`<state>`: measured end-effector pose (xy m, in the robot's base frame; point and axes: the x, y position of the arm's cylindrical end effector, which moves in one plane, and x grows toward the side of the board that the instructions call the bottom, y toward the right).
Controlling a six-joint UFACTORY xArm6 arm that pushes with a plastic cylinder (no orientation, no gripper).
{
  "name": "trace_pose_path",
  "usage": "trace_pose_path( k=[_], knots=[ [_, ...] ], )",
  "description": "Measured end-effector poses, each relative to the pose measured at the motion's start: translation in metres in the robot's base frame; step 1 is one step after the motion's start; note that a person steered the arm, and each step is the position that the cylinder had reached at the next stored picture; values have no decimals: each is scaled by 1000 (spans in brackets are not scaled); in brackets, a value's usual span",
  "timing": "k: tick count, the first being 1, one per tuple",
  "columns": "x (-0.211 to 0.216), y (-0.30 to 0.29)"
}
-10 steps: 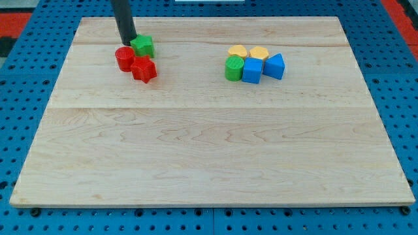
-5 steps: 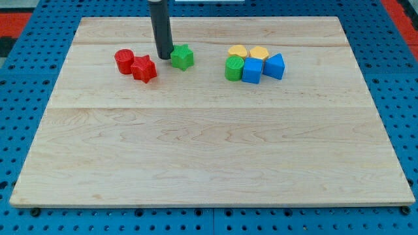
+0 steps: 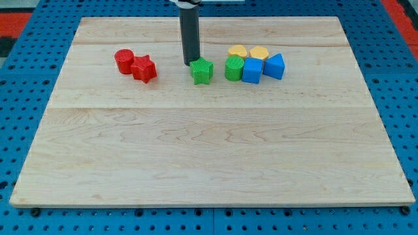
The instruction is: Place the green star below the blue cube
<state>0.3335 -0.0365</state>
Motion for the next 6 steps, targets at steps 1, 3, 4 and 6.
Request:
trace_pose_path(
  k=[1, 3, 4, 6],
  knots=[
    [18, 0],
    [45, -18],
    [57, 7],
    [86, 17]
  ],
)
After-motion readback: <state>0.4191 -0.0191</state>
